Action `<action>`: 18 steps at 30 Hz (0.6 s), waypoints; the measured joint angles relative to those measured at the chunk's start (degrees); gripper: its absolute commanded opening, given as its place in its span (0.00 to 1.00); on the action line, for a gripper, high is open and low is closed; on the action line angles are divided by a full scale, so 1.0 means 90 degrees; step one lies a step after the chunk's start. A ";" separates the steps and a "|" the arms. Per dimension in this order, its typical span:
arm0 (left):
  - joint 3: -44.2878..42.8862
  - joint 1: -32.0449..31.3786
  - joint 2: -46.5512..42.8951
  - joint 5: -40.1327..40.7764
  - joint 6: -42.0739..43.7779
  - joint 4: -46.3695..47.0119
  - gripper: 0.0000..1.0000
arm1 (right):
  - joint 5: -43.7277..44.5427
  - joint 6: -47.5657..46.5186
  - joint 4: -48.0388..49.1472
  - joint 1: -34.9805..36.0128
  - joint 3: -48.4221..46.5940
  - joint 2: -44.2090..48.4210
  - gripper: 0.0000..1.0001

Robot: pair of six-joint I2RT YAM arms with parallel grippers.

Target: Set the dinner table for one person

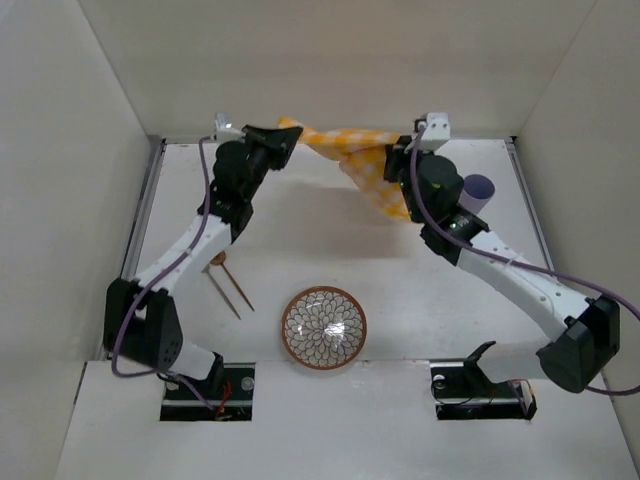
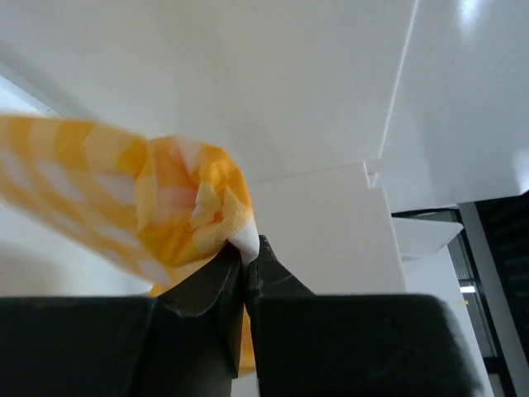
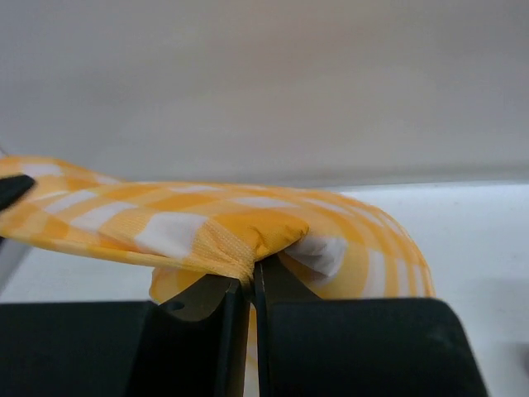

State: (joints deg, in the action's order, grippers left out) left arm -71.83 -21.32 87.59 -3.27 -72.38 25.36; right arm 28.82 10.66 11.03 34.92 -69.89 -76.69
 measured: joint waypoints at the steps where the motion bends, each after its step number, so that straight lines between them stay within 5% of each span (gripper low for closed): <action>1: 0.0505 0.0032 -0.0355 0.0012 -0.0027 0.0226 0.01 | -0.0012 -0.0330 0.0066 0.0143 0.0155 0.0073 0.12; 6: 0.3920 0.0420 -0.2127 0.0505 -0.0236 0.1367 0.03 | 0.0372 -0.1401 0.0515 0.1292 0.1894 0.0032 0.35; 11: 0.6397 0.0891 -0.2217 0.0784 -0.0486 0.1591 0.03 | 0.0811 -0.1518 0.0301 0.2310 0.3487 -0.0296 0.63; 18: 0.7089 0.1399 -0.2438 0.0554 -0.0641 0.1885 0.06 | 0.0848 0.0182 -0.0374 0.2074 0.3691 0.0957 0.81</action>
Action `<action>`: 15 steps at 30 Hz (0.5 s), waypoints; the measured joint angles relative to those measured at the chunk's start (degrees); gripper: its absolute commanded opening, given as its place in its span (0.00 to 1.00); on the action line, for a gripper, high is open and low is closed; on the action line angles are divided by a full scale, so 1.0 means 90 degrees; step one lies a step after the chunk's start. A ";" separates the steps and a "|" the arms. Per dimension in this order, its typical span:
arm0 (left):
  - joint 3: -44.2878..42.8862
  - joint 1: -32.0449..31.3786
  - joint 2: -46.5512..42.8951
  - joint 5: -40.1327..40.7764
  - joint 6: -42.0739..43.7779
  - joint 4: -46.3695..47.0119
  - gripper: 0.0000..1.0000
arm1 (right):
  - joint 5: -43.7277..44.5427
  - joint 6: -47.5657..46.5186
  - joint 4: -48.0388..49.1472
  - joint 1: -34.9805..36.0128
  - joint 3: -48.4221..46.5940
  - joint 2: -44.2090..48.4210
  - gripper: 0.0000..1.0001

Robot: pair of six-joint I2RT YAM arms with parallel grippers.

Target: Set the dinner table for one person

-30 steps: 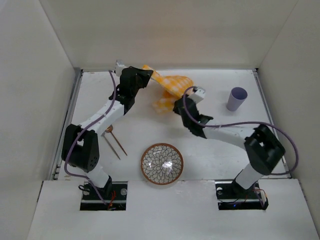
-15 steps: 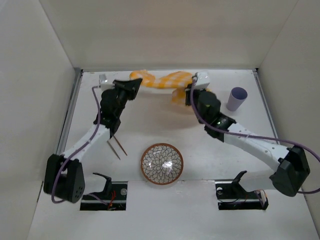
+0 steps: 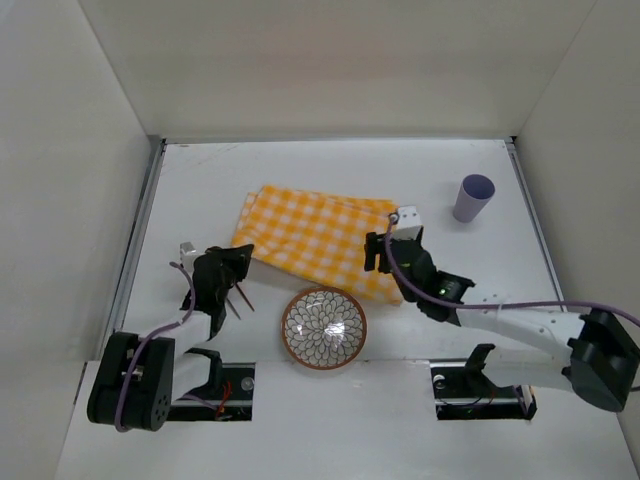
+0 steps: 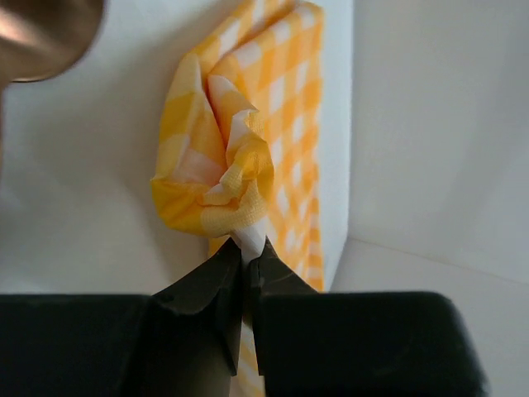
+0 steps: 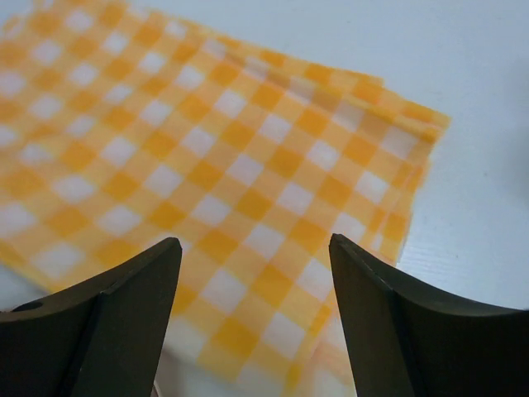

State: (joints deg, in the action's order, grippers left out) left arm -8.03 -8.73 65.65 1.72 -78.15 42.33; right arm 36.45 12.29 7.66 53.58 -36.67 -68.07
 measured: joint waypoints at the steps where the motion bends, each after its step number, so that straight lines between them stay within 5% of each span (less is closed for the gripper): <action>1: 0.0017 0.0012 -0.0117 -0.0024 0.0002 0.0053 0.06 | 0.0019 0.0447 -0.0141 -0.0168 0.0005 0.0221 0.82; 8: 0.0165 0.0022 -0.0279 -0.0117 0.0080 0.0231 0.08 | -0.0653 0.3225 -0.0981 -0.1328 0.1236 0.1282 0.86; 15: 0.0165 -0.0075 0.0165 -0.0143 0.0085 0.0403 0.08 | -0.1909 0.4121 -0.1452 -0.2169 0.1494 0.0724 0.79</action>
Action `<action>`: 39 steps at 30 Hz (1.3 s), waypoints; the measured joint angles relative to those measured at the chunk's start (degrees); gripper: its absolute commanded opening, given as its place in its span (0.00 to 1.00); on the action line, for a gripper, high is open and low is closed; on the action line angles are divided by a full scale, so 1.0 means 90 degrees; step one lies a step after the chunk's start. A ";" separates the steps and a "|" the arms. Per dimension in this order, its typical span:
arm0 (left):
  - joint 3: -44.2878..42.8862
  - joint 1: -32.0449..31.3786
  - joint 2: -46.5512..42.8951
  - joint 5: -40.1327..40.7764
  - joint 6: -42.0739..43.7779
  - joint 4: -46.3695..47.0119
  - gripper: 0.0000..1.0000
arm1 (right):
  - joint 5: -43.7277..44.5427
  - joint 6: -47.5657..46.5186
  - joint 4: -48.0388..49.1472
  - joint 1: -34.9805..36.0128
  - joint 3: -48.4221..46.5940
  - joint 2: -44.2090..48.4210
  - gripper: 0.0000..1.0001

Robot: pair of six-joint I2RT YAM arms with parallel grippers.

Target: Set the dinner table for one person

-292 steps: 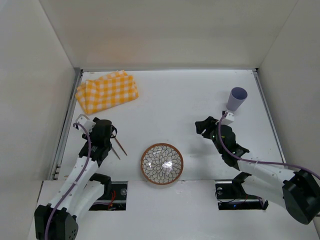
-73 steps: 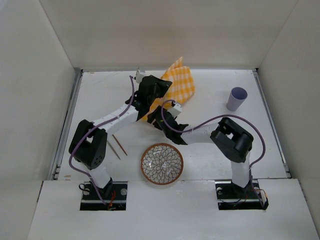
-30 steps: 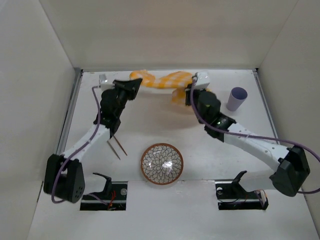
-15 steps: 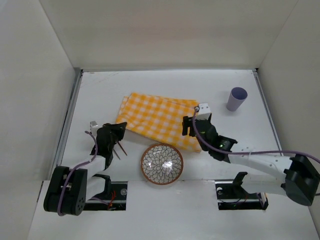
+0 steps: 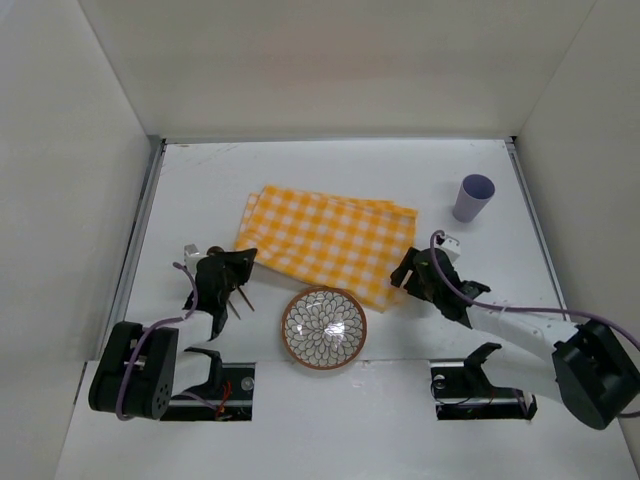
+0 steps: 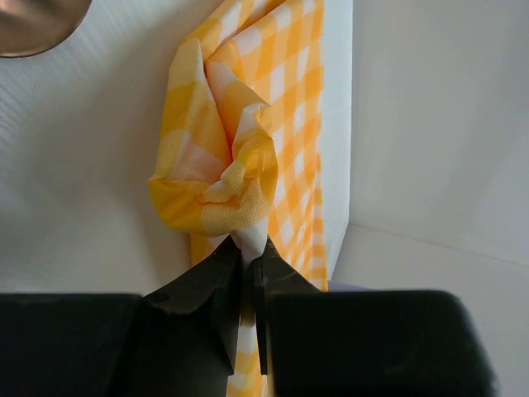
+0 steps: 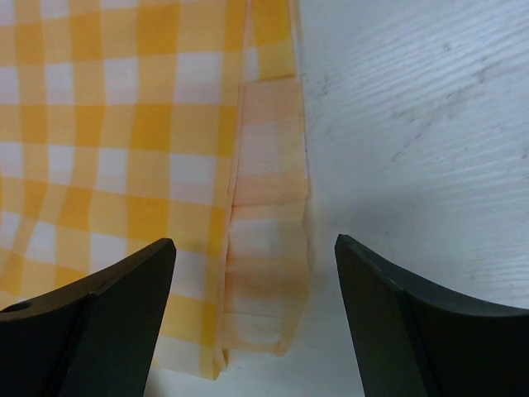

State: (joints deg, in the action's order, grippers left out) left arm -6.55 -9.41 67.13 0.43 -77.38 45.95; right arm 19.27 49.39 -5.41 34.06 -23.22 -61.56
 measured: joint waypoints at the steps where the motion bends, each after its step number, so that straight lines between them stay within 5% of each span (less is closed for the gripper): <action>1: 0.0000 -0.0007 0.0036 -0.0005 -0.0002 0.0024 0.08 | -0.0121 0.0056 0.0012 -0.0015 -0.0015 -0.0148 0.75; 3: 0.0000 -0.0022 0.0083 -0.0015 -0.0002 0.0092 0.09 | -0.0352 0.0165 0.0124 -0.0029 -0.0092 -0.0534 0.68; 8: 0.0005 0.0000 0.0223 -0.0068 -0.0002 0.0260 0.09 | -0.0862 0.0340 0.0687 -0.0192 -0.0508 -0.1511 0.25; 13: 0.0007 0.0010 0.0704 -0.0194 0.0002 0.0525 0.09 | -0.0954 0.0386 0.0838 -0.0792 -0.1018 -0.2123 0.17; 25: -0.1018 -0.0444 0.3186 -0.0143 -0.0131 0.1644 0.08 | -0.1205 -0.0083 0.1367 -0.2079 -0.3349 -0.3912 0.18; 29: -0.1168 -0.0461 0.3636 -0.0223 -0.0325 0.2033 0.23 | -0.1188 -0.0209 0.1355 -0.2348 -0.3490 -0.4148 0.58; 32: -0.1001 -0.0566 0.3344 -0.0158 -0.0301 0.2081 0.37 | -0.1073 -0.0381 0.1350 -0.2494 -0.3490 -0.4138 0.71; 39: -0.0801 -0.0797 0.1205 0.0197 0.0328 0.1105 0.52 | -0.0568 -0.0729 0.1328 -0.2300 -0.3099 -0.3196 0.67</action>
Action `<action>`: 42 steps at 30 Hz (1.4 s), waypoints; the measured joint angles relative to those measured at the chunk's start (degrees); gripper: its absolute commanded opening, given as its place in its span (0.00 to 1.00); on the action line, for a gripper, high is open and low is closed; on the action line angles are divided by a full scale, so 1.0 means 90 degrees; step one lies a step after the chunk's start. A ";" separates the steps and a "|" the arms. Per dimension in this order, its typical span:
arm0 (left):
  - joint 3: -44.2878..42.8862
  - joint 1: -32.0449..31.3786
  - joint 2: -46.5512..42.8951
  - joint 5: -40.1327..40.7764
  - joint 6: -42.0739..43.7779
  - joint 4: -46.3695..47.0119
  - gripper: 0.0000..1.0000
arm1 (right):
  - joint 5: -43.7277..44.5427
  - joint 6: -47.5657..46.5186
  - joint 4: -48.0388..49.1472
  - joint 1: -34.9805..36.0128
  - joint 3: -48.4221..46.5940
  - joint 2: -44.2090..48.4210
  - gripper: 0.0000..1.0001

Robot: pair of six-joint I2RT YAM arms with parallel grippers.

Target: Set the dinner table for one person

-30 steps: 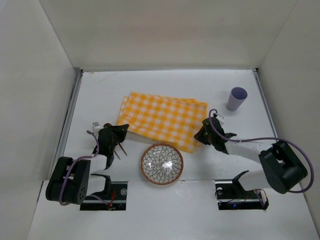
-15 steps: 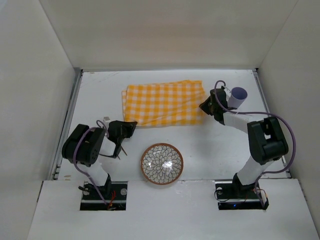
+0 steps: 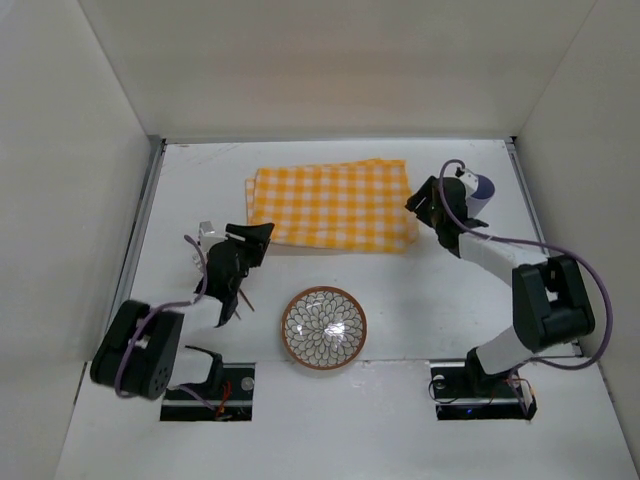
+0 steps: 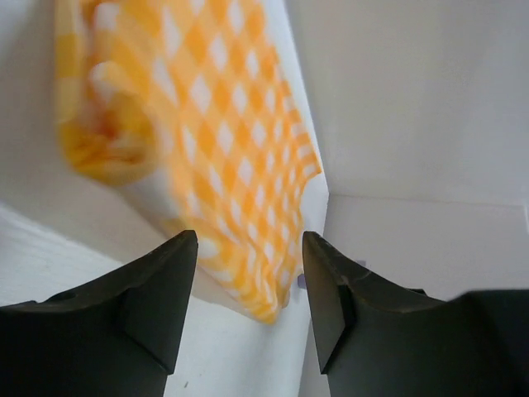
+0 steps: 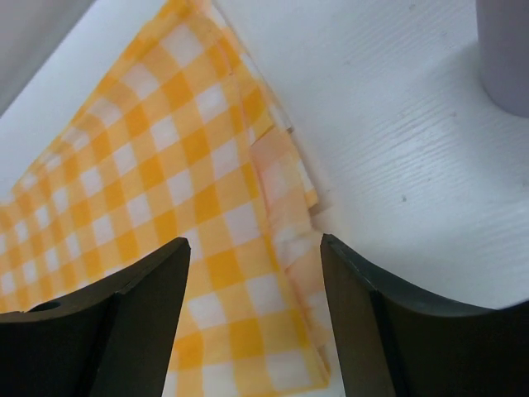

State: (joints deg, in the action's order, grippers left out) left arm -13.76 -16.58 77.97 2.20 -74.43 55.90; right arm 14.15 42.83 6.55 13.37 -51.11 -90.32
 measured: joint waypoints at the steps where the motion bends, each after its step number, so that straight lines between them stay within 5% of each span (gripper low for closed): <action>1: -0.0002 -0.0036 -0.0396 0.0078 0.0155 -0.0226 0.52 | 0.0090 -0.0039 0.0007 0.0121 0.0114 0.0228 0.61; 9: -0.0325 -0.0517 -0.2752 0.0782 0.0945 -0.2883 0.45 | 0.0289 -0.0119 0.0044 0.1027 0.0697 0.0784 0.25; 15: -0.1209 -0.0748 -0.1855 0.1248 0.1394 -0.3587 0.36 | -0.0032 0.0049 0.0364 0.1370 0.0622 0.0151 0.24; 25: -0.1802 -0.0345 0.0396 0.1212 0.1554 -0.3211 0.29 | -0.0457 0.0814 0.0937 0.1440 0.0991 -0.0396 0.20; 42: -0.0780 -0.0143 0.0104 0.1200 0.1579 -0.2756 0.31 | -0.0512 0.1246 0.0918 0.1277 0.1656 -0.0131 0.15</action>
State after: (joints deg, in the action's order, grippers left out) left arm -20.78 -17.87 78.91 12.99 -60.23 31.09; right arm 9.54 54.04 14.81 24.86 -36.21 -91.50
